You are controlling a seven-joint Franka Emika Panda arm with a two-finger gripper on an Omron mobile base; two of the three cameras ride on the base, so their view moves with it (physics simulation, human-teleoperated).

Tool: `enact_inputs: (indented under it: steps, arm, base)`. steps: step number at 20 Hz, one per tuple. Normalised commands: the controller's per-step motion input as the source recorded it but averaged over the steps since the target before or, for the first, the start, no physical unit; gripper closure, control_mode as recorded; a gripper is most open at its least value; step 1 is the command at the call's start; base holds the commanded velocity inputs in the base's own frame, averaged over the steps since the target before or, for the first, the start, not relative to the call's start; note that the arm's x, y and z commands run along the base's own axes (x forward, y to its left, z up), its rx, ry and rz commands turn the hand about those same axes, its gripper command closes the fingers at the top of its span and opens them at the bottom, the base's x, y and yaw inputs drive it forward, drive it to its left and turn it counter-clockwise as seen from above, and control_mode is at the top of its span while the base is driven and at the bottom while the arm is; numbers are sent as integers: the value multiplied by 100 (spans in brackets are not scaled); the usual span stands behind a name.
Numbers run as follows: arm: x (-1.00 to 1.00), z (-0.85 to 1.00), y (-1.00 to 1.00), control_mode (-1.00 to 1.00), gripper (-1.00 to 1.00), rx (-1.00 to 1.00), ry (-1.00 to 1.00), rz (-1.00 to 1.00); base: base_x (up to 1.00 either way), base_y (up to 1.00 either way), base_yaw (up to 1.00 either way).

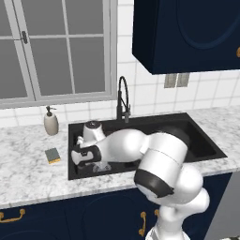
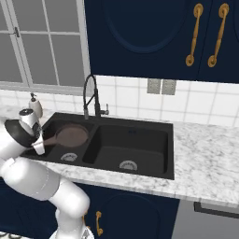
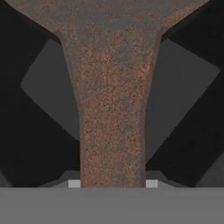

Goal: Pick the pan and sponge and place them into the sink. Then turn on the water.

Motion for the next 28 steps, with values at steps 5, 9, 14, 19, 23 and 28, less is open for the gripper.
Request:
enact_inputs:
  steps: [5,9,14,19,23,28]
  arm:
    - [-6,0,0,-100,100,8,-15,40]
    - [-1,-4,-12,-100,100,11,-1,31]
    - [0,-3,-28,-100,100,13,0,7]
    - [0,-5,-6,-100,100,5,3,-3]
    - [0,-14,1,-100,100,0,6,-17]
    - [13,-13,20,-100,100,-5,0,-18]
  base:
    - [0,0,0]
    - [0,0,0]
    - [0,0,0]
    - [0,0,0]
    - [0,0,0]
    - [0,0,0]
